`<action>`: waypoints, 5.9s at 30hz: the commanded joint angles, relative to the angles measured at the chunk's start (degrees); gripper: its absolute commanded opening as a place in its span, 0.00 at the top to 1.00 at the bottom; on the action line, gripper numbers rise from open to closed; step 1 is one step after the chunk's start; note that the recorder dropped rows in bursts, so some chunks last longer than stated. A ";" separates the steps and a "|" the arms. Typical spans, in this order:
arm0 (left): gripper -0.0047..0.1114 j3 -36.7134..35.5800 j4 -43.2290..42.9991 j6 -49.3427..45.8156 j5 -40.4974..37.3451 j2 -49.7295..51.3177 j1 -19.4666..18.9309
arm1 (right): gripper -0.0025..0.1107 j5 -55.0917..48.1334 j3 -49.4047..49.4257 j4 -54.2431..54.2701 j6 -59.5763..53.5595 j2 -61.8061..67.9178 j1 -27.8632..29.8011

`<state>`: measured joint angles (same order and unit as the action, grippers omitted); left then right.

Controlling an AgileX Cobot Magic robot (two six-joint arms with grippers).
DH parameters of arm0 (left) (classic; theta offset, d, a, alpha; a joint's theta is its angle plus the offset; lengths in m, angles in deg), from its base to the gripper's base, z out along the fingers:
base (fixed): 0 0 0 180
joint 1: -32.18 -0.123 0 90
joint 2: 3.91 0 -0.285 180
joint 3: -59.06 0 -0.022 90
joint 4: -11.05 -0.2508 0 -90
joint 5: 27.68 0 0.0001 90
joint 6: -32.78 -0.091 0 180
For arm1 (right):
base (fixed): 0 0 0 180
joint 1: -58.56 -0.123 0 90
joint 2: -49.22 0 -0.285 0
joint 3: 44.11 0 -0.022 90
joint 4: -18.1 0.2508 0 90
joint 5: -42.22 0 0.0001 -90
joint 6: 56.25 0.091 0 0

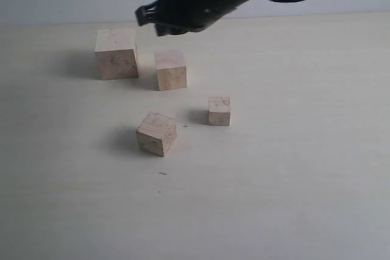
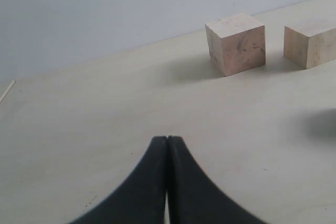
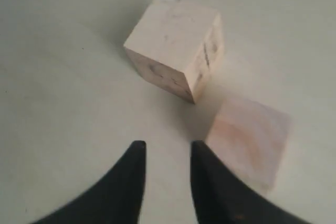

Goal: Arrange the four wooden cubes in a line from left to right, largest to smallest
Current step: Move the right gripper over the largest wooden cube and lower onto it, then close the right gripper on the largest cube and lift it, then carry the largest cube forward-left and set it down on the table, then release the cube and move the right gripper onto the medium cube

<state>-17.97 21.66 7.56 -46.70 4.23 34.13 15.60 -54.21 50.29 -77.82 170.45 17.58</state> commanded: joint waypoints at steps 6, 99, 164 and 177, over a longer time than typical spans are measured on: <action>0.96 -0.19 0.58 -0.11 0.29 -0.36 -0.18 | 0.05 7.00 -23.01 -4.76 0.79 18.58 -6.34; 0.96 -0.19 0.58 -0.11 0.29 -0.36 -0.18 | 0.98 -43.35 -39.15 7.44 -39.36 29.33 -8.95; 0.96 -0.19 0.58 -0.11 0.29 -0.36 -0.18 | 0.05 -26.67 -32.86 -35.28 31.68 22.30 -0.39; 0.96 -0.19 0.58 -0.11 0.29 -0.36 -0.18 | 0.08 -17.59 -32.86 -31.07 33.74 29.18 -0.23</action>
<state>-17.97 21.66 7.56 -46.80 4.23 34.13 -3.85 -87.16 19.30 -44.29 198.31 17.00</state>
